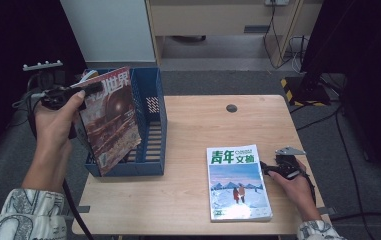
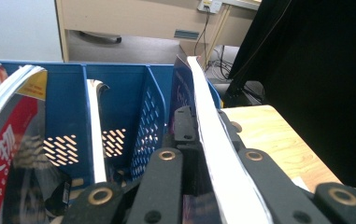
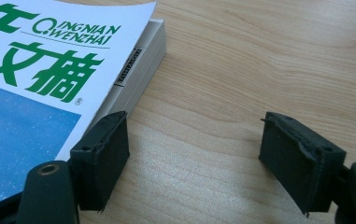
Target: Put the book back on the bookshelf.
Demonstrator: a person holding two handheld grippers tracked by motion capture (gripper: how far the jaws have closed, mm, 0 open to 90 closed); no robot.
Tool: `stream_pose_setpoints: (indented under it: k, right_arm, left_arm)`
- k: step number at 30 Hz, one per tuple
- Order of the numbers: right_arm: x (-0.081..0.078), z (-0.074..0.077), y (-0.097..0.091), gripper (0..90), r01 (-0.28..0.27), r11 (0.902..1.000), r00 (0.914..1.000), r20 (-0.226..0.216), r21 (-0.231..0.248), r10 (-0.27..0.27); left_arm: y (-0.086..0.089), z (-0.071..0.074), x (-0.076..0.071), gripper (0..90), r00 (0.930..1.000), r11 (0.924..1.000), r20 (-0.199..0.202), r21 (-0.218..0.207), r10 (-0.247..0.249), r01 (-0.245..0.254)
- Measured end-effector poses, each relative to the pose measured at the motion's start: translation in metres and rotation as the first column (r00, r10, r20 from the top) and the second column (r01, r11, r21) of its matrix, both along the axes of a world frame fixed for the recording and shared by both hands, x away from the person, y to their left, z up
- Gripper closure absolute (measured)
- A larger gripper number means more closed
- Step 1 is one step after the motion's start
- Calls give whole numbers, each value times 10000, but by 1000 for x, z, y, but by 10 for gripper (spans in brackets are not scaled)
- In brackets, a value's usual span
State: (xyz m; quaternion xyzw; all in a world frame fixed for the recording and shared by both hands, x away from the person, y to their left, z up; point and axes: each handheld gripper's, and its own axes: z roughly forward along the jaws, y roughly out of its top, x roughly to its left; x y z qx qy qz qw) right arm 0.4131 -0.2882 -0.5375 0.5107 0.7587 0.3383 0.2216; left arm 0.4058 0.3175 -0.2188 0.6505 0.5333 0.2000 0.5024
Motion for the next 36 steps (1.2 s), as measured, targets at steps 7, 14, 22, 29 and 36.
stream_pose_setpoints:
  k: [7, 14, 22, 29, 36]
  right_arm:
    - [0, 0, 0, 240, 7, 10000, 10000, 20, 5, -7]
    - [0, 0, 0, 240, 8, 10000, 10000, 20, 9, -8]
    - [0, 0, 0, 240, 5, 10000, 10000, 24, 5, -5]
    - [0, 0, 0, 240, 13, 10000, 10000, 21, 6, -13]
    - [0, 0, 0, 240, 14, 10000, 10000, 21, 8, -14]
  left_arm:
    - [5, -1, 1, 838, 9998, 9998, 2, 47, 218, -218]
    - [11, -2, 3, 838, 9987, 9986, -18, 122, 512, -512]
    - [5, -6, 11, 838, 9983, 9973, -44, 444, 587, -585]
    - [3, -8, 23, 838, 9972, 9964, -80, 419, 747, -743]
    - [5, -15, 32, 838, 9954, 9946, -174, 457, 942, -933]
